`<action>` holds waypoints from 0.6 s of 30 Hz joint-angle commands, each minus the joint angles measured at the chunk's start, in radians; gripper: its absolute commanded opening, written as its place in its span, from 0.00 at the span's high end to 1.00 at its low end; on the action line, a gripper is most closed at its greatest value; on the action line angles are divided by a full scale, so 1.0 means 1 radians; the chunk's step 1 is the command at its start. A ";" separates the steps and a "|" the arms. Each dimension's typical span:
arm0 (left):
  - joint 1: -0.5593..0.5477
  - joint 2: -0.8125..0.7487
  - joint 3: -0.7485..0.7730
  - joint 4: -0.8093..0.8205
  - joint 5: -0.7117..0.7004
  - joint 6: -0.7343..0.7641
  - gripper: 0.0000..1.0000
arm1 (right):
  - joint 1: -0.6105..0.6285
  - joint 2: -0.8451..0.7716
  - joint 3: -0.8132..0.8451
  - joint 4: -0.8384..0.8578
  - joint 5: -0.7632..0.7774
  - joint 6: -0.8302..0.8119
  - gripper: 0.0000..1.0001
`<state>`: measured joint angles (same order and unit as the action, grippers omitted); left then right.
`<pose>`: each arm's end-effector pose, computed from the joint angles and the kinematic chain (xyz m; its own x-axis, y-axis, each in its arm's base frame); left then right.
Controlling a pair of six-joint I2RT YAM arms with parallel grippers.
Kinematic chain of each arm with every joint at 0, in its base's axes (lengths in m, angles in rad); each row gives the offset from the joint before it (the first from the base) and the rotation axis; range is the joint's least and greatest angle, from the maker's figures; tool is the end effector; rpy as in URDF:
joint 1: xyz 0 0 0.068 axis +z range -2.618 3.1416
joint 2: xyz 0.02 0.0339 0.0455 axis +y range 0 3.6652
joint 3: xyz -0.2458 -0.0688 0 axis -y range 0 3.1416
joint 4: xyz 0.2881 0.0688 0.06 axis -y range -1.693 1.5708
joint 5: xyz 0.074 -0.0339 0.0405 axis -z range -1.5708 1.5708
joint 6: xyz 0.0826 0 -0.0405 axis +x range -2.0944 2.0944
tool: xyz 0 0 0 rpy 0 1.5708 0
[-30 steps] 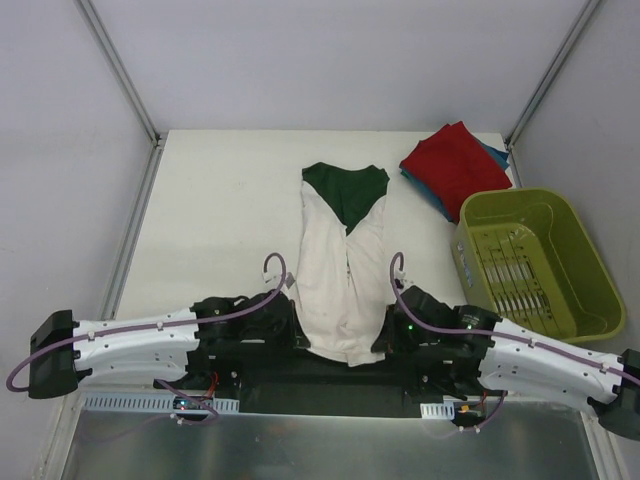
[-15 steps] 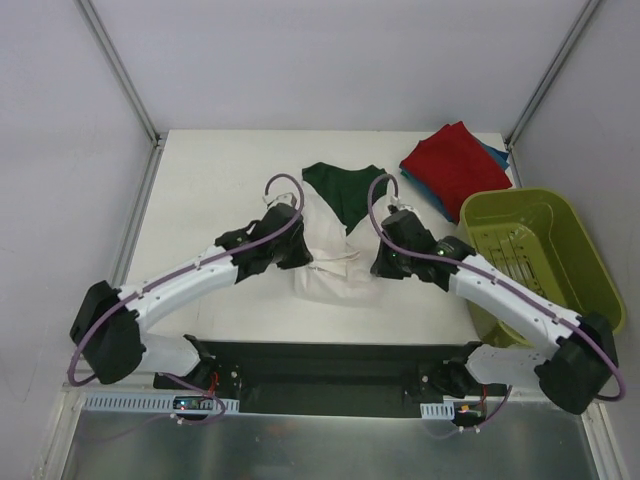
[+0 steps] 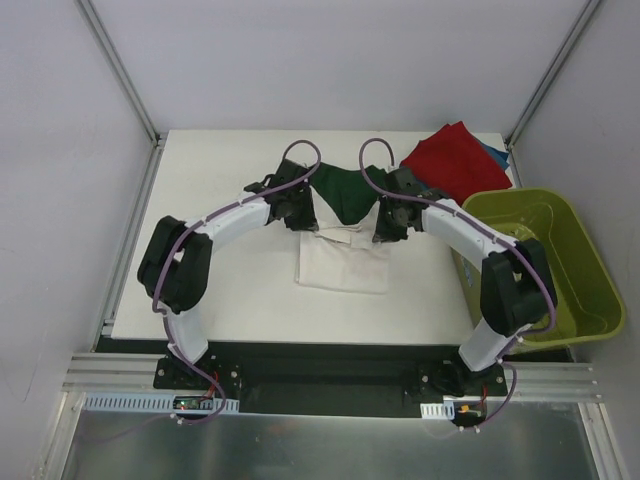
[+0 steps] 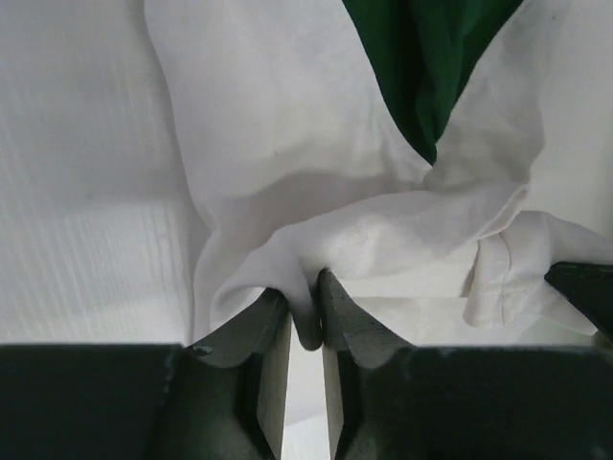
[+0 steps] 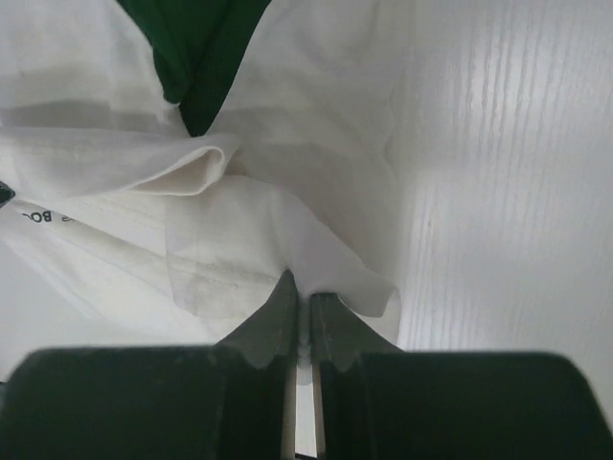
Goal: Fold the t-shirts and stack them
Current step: Fold the folded rectangular tshirt in 1/3 of the way
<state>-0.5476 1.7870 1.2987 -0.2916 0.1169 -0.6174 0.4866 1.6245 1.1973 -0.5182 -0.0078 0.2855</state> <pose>0.3931 -0.2510 0.1617 -0.8299 -0.1674 -0.5322 0.1318 0.8682 -0.4785 0.3638 0.1932 0.1672 -0.8205 -0.1154 -0.5599 -0.2507 0.9528 0.1709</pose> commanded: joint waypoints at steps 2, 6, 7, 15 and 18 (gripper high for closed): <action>0.041 0.087 0.105 -0.001 0.104 0.073 0.70 | -0.060 0.135 0.111 0.037 -0.133 -0.045 0.88; 0.066 0.094 0.134 -0.001 0.148 0.085 0.21 | -0.079 0.195 0.195 0.017 -0.190 -0.066 0.54; 0.067 0.085 0.132 -0.001 0.151 0.087 0.08 | -0.079 0.189 0.205 0.003 -0.189 -0.078 0.48; 0.064 -0.153 -0.065 0.011 0.179 0.055 0.01 | -0.072 -0.058 0.060 -0.036 -0.098 -0.103 0.03; 0.058 -0.270 -0.243 0.043 0.178 0.018 0.01 | -0.039 -0.162 -0.051 -0.025 -0.087 -0.101 0.03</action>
<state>-0.4835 1.6707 1.2140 -0.2729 0.2726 -0.5640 0.4122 1.6329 1.2560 -0.5224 -0.1261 0.2005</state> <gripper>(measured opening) 0.992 0.965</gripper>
